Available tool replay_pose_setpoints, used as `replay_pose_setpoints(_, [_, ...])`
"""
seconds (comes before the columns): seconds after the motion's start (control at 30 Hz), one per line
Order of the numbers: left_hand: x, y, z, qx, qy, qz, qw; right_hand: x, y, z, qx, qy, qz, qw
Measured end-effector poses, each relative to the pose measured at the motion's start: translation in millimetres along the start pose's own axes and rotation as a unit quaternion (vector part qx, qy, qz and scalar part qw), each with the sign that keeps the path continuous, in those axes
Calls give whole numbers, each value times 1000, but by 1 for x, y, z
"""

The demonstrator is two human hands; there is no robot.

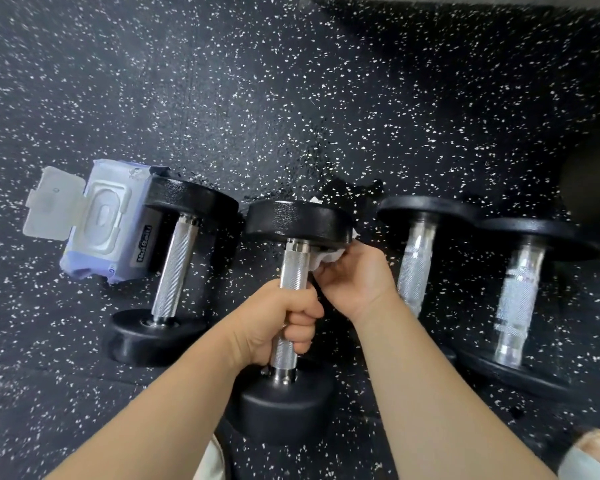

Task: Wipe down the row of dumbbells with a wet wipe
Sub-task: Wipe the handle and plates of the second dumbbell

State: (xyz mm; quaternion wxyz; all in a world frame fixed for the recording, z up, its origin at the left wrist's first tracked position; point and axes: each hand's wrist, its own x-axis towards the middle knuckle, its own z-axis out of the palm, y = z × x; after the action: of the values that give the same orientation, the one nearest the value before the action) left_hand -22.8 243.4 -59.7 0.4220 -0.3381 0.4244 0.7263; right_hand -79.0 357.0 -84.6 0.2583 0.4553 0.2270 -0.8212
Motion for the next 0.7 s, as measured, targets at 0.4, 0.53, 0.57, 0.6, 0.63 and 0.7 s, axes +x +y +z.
replay_pose_setpoints(0.4, [11, -3, 8, 67, 138, 58, 986, -39, 11, 12, -278, 26, -261, 924])
replay_pose_setpoints(0.53, [8, -2, 2, 100, 126, 60, 985, -42, 5, 6, -345, 11, -322, 882])
replay_pose_setpoints(0.57, [7, -1, 0, 108, 119, 56, 985, -40, -1, 5, -334, 1, -310, 890])
replay_pose_setpoints(0.6, [6, -1, -1, 112, 110, 50, 986, -36, -8, 3, -316, -6, -281, 906])
replay_pose_setpoints(0.63, [5, 0, -3, 114, 97, 42, 988, -30, -15, 2, -297, -11, -242, 923])
replay_pose_setpoints(0.7, [1, 1, -5, 121, 71, 30, 990, -26, -30, 5, -296, -29, -171, 939])
